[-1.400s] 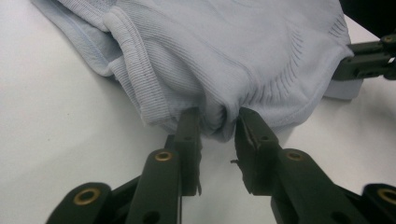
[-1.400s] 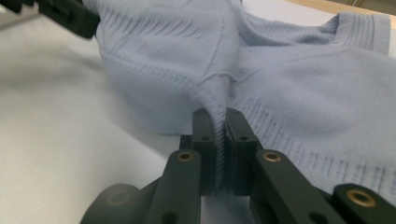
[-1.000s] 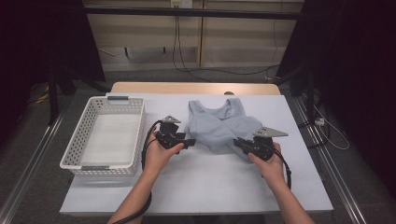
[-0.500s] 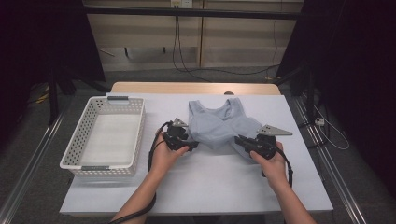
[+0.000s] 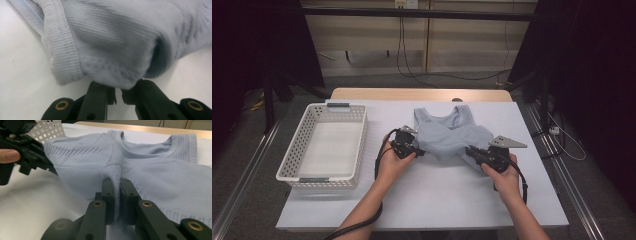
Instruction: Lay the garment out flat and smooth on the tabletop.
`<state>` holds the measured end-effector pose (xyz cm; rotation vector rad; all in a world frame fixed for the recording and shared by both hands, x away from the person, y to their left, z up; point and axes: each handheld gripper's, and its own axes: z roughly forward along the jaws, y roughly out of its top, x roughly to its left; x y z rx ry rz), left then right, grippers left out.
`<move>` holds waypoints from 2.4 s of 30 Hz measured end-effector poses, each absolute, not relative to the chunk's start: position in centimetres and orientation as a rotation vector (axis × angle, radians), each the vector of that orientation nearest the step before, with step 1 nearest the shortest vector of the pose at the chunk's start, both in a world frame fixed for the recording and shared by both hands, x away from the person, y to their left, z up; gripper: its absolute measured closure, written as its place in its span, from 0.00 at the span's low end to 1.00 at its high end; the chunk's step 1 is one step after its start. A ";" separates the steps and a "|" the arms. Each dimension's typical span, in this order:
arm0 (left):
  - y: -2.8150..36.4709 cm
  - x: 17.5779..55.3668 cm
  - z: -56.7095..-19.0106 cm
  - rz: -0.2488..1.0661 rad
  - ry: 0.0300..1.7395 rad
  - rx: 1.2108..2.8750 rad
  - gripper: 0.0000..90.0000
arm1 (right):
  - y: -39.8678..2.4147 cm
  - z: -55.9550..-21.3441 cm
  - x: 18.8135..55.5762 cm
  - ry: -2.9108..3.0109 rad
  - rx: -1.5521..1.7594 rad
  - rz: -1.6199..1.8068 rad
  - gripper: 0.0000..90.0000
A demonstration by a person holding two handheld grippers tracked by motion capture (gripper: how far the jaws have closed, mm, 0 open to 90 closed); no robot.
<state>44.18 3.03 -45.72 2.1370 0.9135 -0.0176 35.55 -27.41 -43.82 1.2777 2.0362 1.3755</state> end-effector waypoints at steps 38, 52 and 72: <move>5.0 42.4 -42.6 -0.205 0.908 2.062 0.94 | -28.2 -45.1 35.8 2.041 1.333 1.157 0.32; 5.3 42.6 -42.3 -0.205 0.919 2.055 0.94 | -29.6 -44.7 34.2 2.053 1.330 1.145 0.19; 5.0 43.8 -41.8 -0.222 0.930 2.031 0.94 | -33.1 -45.5 32.5 2.001 1.454 1.033 0.20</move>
